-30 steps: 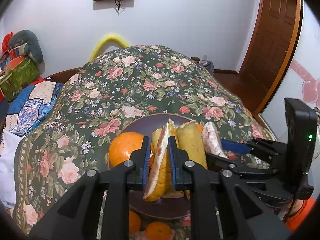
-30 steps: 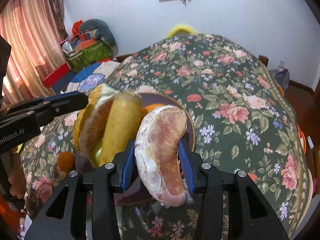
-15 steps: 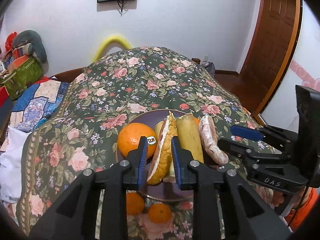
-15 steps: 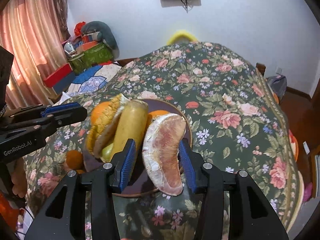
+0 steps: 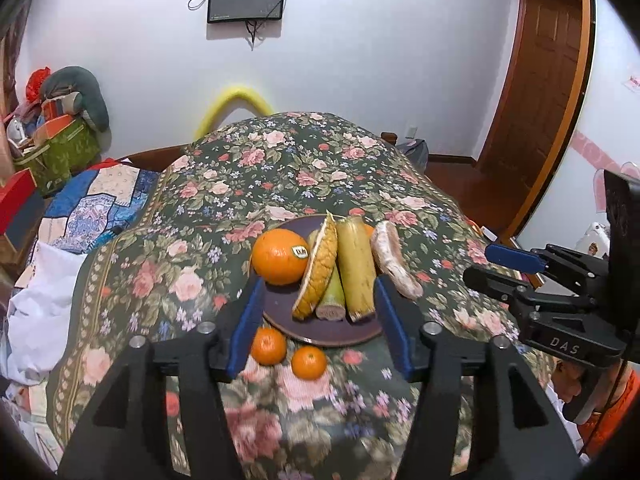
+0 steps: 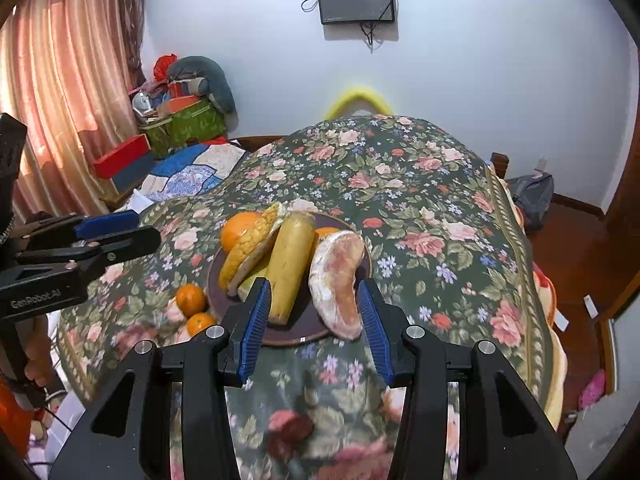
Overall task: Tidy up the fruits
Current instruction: 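Withdraw both open tools from the plate and move toward the mandarins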
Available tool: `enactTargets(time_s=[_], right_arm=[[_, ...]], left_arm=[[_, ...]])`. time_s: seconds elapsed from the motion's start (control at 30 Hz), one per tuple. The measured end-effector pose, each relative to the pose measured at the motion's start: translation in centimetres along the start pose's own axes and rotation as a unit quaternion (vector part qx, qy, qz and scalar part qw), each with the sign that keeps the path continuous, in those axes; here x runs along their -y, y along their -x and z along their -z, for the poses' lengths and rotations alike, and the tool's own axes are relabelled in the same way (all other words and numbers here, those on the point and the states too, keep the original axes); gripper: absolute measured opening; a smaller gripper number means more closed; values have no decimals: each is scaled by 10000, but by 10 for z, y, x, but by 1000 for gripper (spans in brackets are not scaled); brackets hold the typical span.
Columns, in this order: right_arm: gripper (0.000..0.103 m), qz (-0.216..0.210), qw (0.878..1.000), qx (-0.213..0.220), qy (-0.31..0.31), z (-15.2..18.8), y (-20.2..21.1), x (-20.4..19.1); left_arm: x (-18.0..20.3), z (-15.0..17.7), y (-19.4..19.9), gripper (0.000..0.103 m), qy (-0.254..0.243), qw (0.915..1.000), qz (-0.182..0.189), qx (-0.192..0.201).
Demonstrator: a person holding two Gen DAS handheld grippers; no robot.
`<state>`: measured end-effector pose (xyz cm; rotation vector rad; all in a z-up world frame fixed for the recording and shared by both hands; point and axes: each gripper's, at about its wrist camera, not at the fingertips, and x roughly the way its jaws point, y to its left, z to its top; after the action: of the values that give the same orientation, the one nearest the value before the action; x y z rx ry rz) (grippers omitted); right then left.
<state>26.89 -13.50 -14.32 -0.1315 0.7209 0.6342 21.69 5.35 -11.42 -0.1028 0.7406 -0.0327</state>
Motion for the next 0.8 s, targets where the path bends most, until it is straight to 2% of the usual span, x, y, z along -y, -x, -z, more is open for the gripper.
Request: enactTargets(time_s=[0.3,0.43,0.7,0.8], right_arm=[[46,76,9997,-177,118,26,16,-12],[46,89,9993,-360,61,40,8,-12],[46,130,9977,-665,-37,63,-9,-9],[46,81,9967,-796,-107,69,-20,-8]], left_arm=[[5,27,26,77,85,9999,-109,31],[3,40,26,90,106,9995,-301,34],[-6,58,8,93,198,9991,-329,-153],[-7,65,0,93,228,9993,-163,-242]])
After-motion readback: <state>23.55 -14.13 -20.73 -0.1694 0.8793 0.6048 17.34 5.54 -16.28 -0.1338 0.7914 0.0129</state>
